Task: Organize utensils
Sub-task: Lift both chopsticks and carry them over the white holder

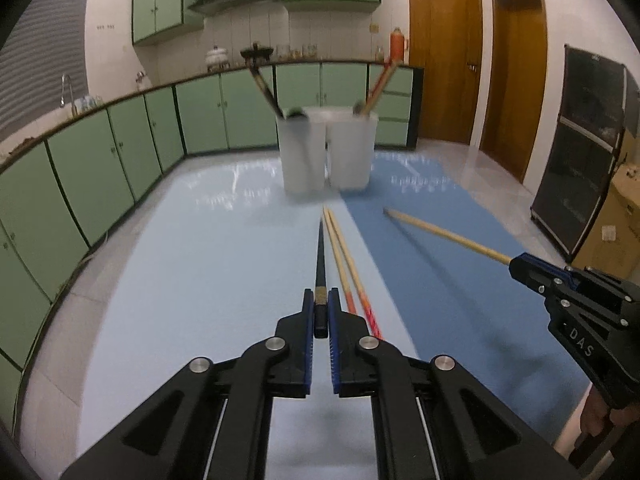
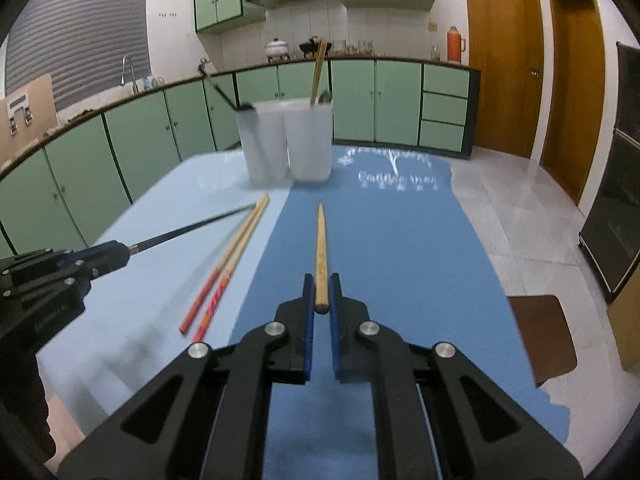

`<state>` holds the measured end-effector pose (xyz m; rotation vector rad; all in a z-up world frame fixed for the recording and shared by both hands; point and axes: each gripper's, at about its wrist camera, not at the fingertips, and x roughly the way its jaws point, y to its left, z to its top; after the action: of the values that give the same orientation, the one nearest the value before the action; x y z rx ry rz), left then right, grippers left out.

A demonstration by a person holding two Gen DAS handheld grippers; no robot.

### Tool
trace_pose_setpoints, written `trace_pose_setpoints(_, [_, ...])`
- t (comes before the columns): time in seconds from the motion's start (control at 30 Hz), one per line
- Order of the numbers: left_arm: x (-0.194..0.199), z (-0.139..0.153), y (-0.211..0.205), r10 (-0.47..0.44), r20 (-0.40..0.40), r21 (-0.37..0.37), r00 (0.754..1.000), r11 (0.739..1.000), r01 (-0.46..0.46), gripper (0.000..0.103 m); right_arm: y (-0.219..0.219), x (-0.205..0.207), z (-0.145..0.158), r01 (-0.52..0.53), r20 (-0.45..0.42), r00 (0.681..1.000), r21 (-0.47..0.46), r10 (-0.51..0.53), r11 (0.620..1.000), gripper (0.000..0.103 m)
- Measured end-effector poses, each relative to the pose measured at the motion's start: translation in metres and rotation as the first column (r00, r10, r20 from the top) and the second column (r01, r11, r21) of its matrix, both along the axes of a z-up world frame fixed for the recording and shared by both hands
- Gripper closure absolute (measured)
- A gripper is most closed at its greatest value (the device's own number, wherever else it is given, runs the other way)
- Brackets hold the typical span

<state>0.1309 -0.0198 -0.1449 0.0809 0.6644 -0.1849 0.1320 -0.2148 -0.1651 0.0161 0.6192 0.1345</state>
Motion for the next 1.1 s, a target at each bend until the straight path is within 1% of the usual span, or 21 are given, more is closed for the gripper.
trace_pose_setpoints(0.03, [0.0, 0.01, 0.001, 0.0, 0.02, -0.006, 1.0, 1.0, 0.0, 0.096, -0.001, 0.001, 0.005, -0.001, 0.008, 1.0, 0.005, 0.001, 1.0, 0.097])
trace_pose_setpoints(0.2, [0.0, 0.039, 0.006, -0.002, 0.085, -0.026, 0.996, 1.0, 0.005, 0.096, -0.007, 0.002, 0.036, -0.02, 0.066, 0.998, 0.02, 0.019, 1.0, 0.097])
trace_pose_setpoints(0.33, [0.004, 0.058, 0.008, -0.012, 0.121, -0.037, 0.993, 0.999, 0.017, 0.096, -0.012, 0.01, 0.059, -0.045, 0.078, 0.996, 0.061, 0.04, 0.997, 0.097])
trace_pose_setpoints(0.4, [0.008, 0.065, 0.008, -0.016, 0.134, -0.044, 0.991, 0.999, 0.022, 0.096, -0.013, 0.014, 0.068, -0.055, 0.084, 0.995, 0.067, 0.049, 0.996, 0.097])
trace_pose_setpoints(0.57, [0.018, 0.08, 0.009, -0.031, 0.152, -0.061, 0.988, 0.997, 0.041, 0.096, -0.015, 0.025, 0.093, -0.086, 0.084, 0.993, 0.088, 0.078, 0.992, 0.097])
trace_pose_setpoints(0.77, [0.025, 0.092, 0.01, -0.044, 0.17, -0.069, 0.984, 0.996, 0.056, 0.096, -0.011, 0.038, 0.116, -0.119, 0.07, 0.991, 0.094, 0.113, 0.988, 0.097])
trace_pose_setpoints(0.9, [0.027, 0.097, 0.009, -0.051, 0.18, -0.07, 0.982, 0.996, 0.064, 0.096, -0.006, 0.047, 0.127, -0.134, 0.074, 0.989, 0.073, 0.128, 0.988, 0.097])
trace_pose_setpoints(1.1, [0.033, 0.103, 0.007, -0.06, 0.189, -0.067, 0.98, 0.995, 0.073, 0.096, -0.004, 0.053, 0.136, -0.152, 0.075, 0.986, 0.077, 0.147, 0.985, 0.097])
